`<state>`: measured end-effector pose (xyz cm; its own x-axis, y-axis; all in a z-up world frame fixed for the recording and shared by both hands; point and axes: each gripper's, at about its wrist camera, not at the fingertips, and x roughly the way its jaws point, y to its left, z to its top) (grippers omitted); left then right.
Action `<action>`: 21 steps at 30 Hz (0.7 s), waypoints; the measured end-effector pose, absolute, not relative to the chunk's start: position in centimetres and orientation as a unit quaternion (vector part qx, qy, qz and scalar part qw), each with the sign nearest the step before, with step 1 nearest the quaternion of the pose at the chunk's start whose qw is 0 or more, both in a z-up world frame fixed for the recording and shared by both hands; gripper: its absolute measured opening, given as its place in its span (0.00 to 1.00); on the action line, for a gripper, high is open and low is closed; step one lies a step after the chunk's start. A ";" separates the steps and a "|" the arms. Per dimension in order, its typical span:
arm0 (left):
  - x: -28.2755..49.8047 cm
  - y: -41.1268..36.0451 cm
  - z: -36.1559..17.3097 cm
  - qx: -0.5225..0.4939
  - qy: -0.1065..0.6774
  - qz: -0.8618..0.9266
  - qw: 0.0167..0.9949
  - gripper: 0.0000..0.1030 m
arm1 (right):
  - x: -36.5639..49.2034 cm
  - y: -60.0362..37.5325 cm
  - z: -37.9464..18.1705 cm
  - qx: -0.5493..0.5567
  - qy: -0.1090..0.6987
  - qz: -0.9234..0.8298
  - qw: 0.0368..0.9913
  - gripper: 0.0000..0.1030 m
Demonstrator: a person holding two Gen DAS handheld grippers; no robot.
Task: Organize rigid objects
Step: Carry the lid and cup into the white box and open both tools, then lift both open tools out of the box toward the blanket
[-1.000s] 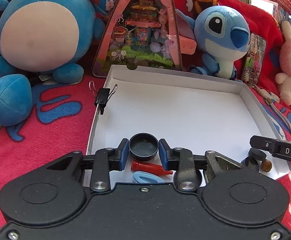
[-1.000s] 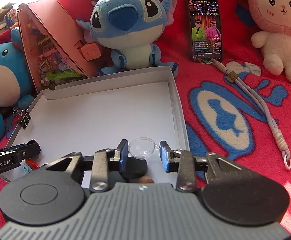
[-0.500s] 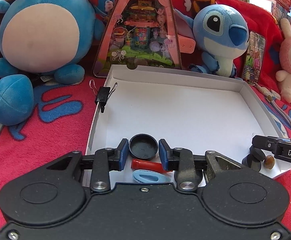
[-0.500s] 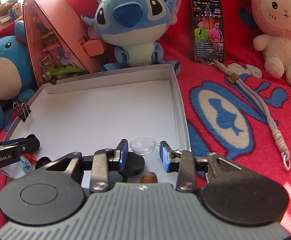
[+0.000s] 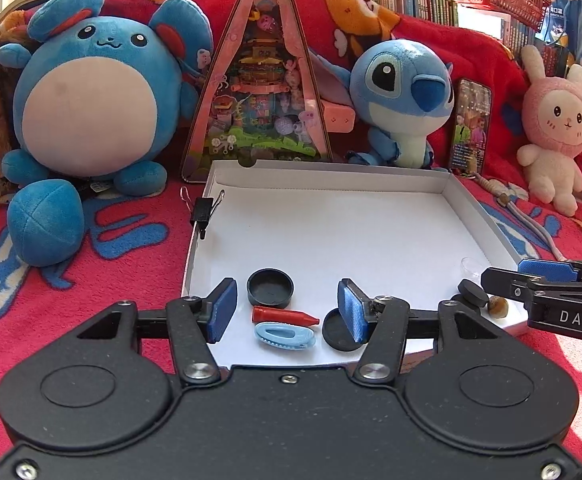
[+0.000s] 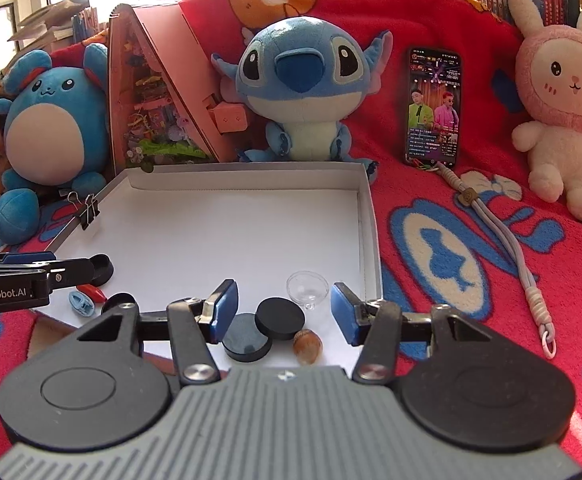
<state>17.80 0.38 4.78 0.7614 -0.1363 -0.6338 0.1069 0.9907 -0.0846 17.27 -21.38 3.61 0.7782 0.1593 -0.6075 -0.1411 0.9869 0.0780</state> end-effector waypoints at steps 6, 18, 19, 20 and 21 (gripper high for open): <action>14.7 0.5 5.8 -0.022 0.323 -0.085 0.942 0.56 | 14.2 -20.9 4.7 -0.018 0.288 0.096 0.953 0.72; 8.7 -0.3 4.5 0.002 0.328 -0.127 0.936 0.57 | 9.1 -20.8 4.2 -0.047 0.270 0.118 0.954 0.75; 8.3 -0.4 4.4 0.005 0.329 -0.129 0.935 0.57 | 8.8 -20.8 4.1 -0.048 0.271 0.119 0.954 0.75; 8.0 -0.5 4.2 0.006 0.330 -0.132 0.935 0.57 | 8.6 -20.8 3.9 -0.049 0.272 0.120 0.954 0.75; 7.6 -0.6 4.0 0.009 0.332 -0.135 0.934 0.57 | 8.1 -20.8 3.7 -0.051 0.273 0.120 0.953 0.75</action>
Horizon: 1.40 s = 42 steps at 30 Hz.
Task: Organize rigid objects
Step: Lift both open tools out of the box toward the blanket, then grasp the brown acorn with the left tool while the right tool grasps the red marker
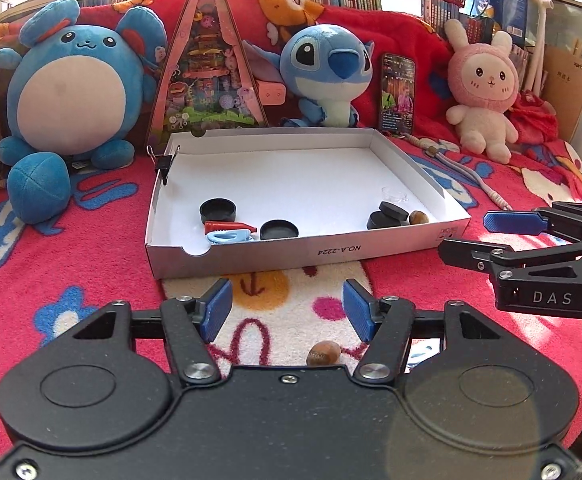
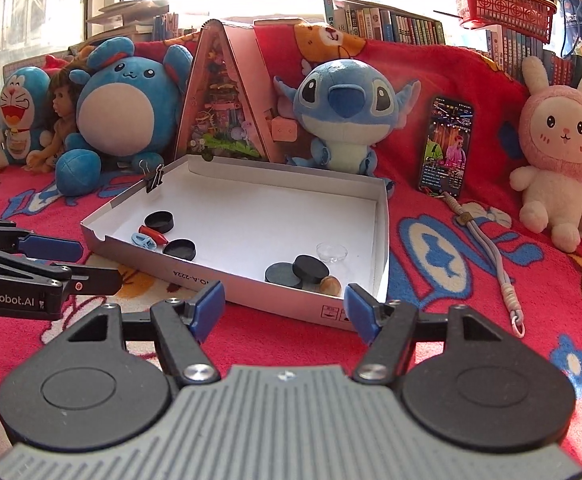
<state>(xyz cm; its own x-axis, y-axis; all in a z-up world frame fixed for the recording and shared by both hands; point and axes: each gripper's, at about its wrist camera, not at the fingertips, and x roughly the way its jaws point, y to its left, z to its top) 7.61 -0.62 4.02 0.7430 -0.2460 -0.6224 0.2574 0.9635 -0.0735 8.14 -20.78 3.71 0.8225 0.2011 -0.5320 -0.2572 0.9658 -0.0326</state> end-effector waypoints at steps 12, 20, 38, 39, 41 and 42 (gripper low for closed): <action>5.5 -1.7 1.9 0.030 0.360 -0.151 0.920 0.45 | 5.4 -21.2 1.2 -0.071 0.302 0.095 0.946 0.77; 5.2 -2.4 1.5 0.037 0.358 -0.154 0.920 0.39 | 4.5 -21.1 0.2 -0.055 0.319 0.105 0.940 0.77; 5.7 -2.1 1.4 0.024 0.355 -0.147 0.923 0.25 | 4.7 -19.7 -0.7 -0.043 0.327 0.113 0.937 0.77; 5.7 -2.0 1.4 0.024 0.355 -0.147 0.923 0.25 | 4.6 -19.8 -0.7 -0.044 0.328 0.111 0.937 0.77; 5.7 -1.9 1.5 0.024 0.354 -0.146 0.923 0.25 | 4.5 -20.0 -0.8 -0.052 0.327 0.101 0.938 0.77; 5.7 -1.8 1.5 0.024 0.353 -0.145 0.924 0.25 | 4.5 -20.2 -0.8 -0.057 0.326 0.094 0.939 0.77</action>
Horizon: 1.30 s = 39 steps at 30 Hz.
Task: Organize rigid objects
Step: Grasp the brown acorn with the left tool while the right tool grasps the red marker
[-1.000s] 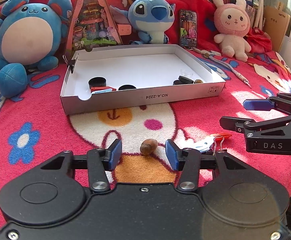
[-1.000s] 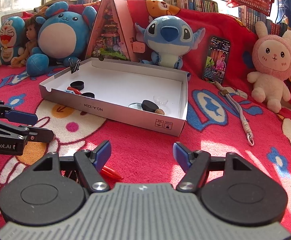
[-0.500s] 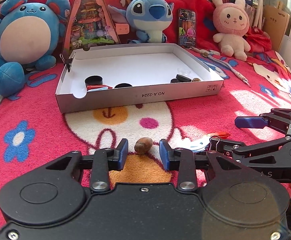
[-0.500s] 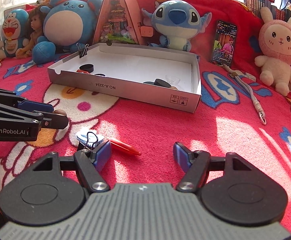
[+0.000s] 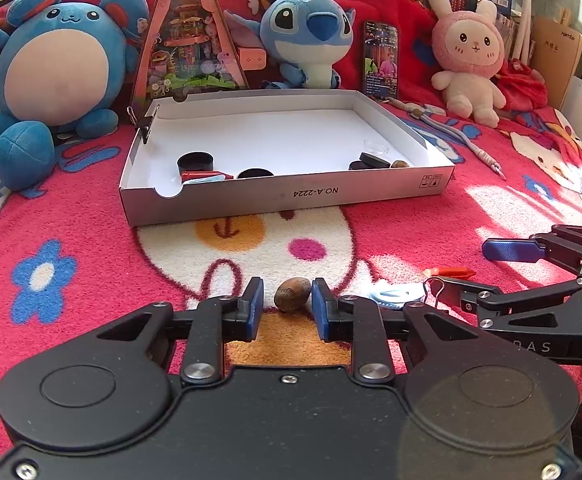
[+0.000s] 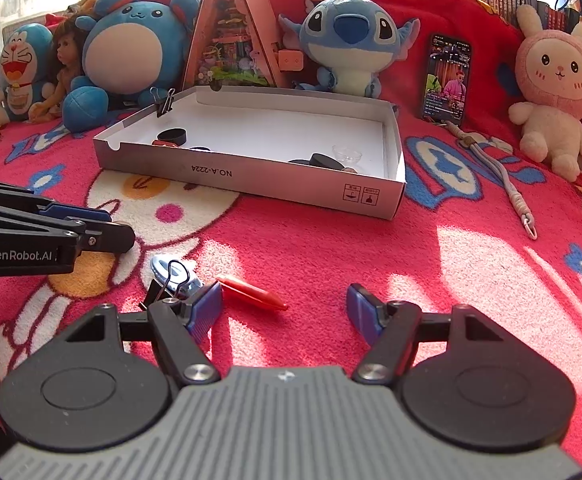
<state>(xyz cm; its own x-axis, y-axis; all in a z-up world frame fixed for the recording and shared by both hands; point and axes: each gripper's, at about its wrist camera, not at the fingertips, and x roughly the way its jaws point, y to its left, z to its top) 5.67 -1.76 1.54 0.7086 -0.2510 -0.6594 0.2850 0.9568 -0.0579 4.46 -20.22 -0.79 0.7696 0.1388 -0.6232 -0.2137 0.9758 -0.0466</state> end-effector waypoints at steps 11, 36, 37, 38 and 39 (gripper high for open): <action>5.5 -1.1 1.6 0.021 0.351 -0.137 0.926 0.25 | 3.6 -24.0 -0.5 -0.040 0.334 0.037 0.941 0.77; 5.2 -1.7 2.5 0.024 0.329 -0.149 0.932 0.18 | 2.8 -21.2 -0.1 -0.043 0.300 0.099 0.948 0.14; 5.3 -1.6 2.6 0.021 0.329 -0.149 0.932 0.18 | 2.9 -21.1 0.1 -0.042 0.298 0.099 0.948 0.14; 5.4 -1.5 2.7 0.019 0.328 -0.147 0.933 0.18 | 2.9 -21.1 0.2 -0.042 0.297 0.100 0.949 0.14; 5.5 -1.4 2.8 0.017 0.327 -0.146 0.933 0.18 | 3.0 -21.0 0.3 -0.043 0.295 0.100 0.949 0.14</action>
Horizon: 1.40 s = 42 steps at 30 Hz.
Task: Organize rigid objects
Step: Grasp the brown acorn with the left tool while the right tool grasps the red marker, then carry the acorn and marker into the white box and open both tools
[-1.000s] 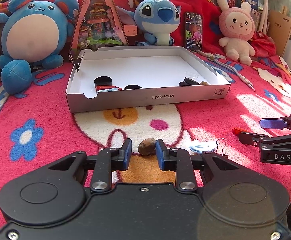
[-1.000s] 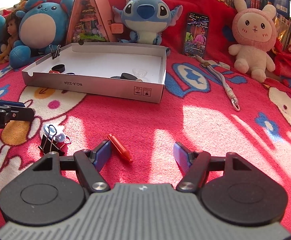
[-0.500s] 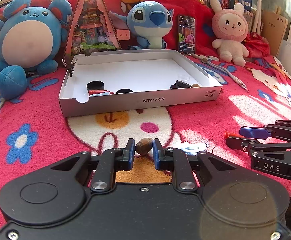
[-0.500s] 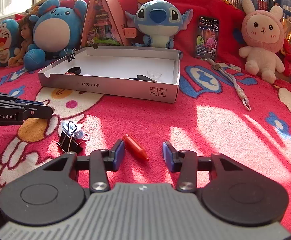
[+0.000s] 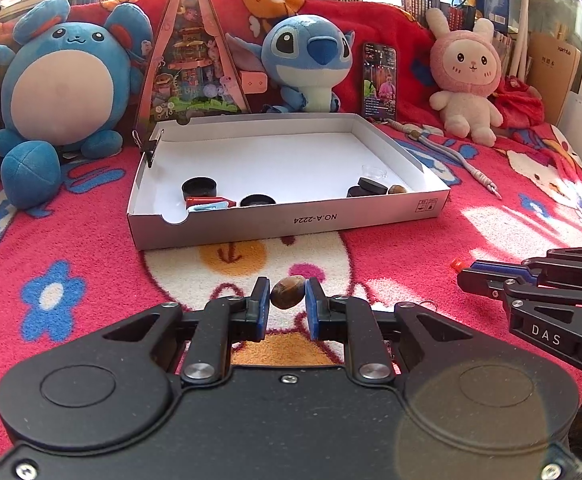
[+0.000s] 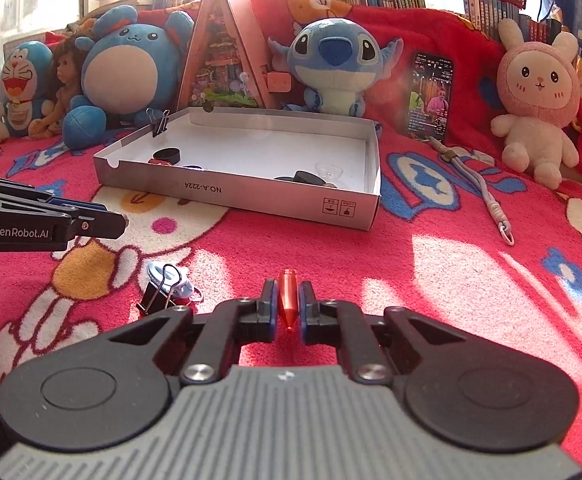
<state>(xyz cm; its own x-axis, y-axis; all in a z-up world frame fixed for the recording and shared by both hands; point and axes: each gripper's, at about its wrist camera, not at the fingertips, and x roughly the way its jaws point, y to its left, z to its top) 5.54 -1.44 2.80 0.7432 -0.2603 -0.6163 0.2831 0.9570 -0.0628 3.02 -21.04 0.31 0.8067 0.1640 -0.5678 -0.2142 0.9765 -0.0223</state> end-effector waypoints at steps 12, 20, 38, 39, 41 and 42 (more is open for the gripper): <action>8.4 0.1 4.6 -0.013 0.316 -0.128 0.940 0.17 | 5.5 -21.1 2.1 -0.022 0.282 0.092 0.955 0.13; 12.7 1.5 6.2 -0.044 0.312 -0.120 0.942 0.17 | 9.2 -21.9 3.7 0.020 0.285 0.085 0.954 0.13; 22.5 -1.6 3.8 -0.070 0.383 -0.095 0.916 0.18 | 19.9 -22.7 3.5 0.159 0.364 0.065 0.915 0.13; 22.7 -1.7 3.6 -0.068 0.385 -0.093 0.916 0.18 | 20.2 -22.6 3.4 0.160 0.364 0.063 0.915 0.13; 23.0 -1.9 3.2 -0.063 0.387 -0.089 0.916 0.18 | 20.8 -22.3 3.1 0.158 0.364 0.061 0.916 0.13; 23.1 -2.1 3.0 -0.060 0.388 -0.087 0.915 0.18 | 21.0 -22.1 3.0 0.156 0.365 0.059 0.916 0.14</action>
